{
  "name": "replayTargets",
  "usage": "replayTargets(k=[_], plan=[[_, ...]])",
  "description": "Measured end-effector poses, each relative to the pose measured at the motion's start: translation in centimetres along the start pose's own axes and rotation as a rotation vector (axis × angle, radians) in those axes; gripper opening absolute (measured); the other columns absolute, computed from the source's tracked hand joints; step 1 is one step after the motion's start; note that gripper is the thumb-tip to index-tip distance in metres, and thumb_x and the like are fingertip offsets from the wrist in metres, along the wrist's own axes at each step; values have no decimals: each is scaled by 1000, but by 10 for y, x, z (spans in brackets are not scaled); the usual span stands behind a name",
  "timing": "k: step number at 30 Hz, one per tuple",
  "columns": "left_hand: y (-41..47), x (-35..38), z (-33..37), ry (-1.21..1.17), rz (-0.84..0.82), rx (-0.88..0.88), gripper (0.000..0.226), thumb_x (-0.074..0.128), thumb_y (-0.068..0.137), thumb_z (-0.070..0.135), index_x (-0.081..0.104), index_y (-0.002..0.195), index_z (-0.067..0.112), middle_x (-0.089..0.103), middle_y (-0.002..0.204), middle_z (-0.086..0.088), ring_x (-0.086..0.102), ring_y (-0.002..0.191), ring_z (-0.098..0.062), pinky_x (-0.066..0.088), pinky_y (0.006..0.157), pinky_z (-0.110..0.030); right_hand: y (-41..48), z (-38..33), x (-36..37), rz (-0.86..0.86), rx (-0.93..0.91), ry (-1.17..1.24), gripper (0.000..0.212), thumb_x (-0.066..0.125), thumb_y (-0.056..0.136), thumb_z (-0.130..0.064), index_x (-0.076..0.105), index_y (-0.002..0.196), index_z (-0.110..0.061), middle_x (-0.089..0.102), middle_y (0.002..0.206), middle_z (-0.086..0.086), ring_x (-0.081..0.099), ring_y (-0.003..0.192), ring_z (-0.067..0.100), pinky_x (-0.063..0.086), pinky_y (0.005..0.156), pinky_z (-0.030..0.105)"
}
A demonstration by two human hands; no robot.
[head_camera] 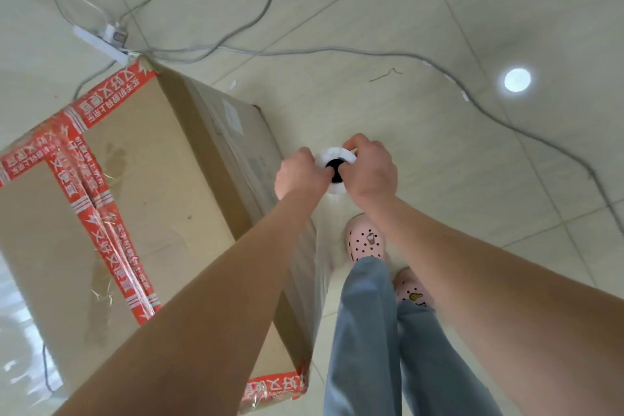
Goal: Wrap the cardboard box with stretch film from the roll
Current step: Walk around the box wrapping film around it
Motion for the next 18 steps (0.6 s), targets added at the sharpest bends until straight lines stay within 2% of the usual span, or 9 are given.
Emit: replayTargets(k=[4, 6, 9, 13, 16, 18], plan=[[7, -5, 37, 260, -3, 329, 30, 59, 85, 19, 49, 113, 12, 53, 109, -7, 58, 89, -30, 39, 62, -32, 7, -8, -1, -20, -32, -91, 31, 51, 86, -13, 59, 113, -25, 56, 115, 2, 57, 95, 23, 33, 68, 27], [7, -6, 54, 328, 15, 439, 27, 57, 84, 12, 52, 110, 13, 53, 108, -6, 58, 90, -30, 38, 61, -31, 10, -10, -3, -18, -40, -122, 27, 49, 86, -14, 60, 110, -23, 58, 112, 1, 58, 97, 24, 33, 68, 28], [10, -5, 65, 392, 3, 489, 24, 57, 81, 9, 54, 105, 10, 55, 104, -7, 57, 89, -30, 36, 60, -32, 14, -14, -10, -12, -49, -135, 20, 49, 86, -15, 59, 102, -20, 62, 106, 0, 58, 95, 23, 36, 69, 30], [19, -14, 61, 285, 8, 401, 15, 52, 83, 10, 54, 97, 10, 57, 96, -8, 57, 84, -30, 40, 61, -31, 19, -20, -14, -18, -25, -82, 20, 49, 85, -13, 57, 103, -18, 60, 107, 0, 57, 92, 24, 41, 69, 32], [30, -26, 42, 103, 19, 226, 11, 56, 81, 16, 52, 91, 13, 57, 87, -5, 54, 78, -27, 40, 59, -29, 23, -26, -12, -25, 8, -58, 30, 53, 84, -11, 53, 113, -19, 52, 116, 3, 56, 96, 25, 36, 67, 31], [35, -33, 26, -38, 42, 90, 14, 60, 80, 21, 49, 87, 14, 57, 82, -4, 54, 76, -26, 41, 58, -28, 26, -33, -11, -29, 26, -33, 34, 57, 84, -13, 50, 117, -20, 50, 117, 4, 56, 93, 24, 34, 68, 30]])
Point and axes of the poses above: each hand's wrist, its own y-axis towards the middle knuckle, its own x-axis out of the palm, z = x × y, the point moved 8 cm from there along y, towards the middle knuckle
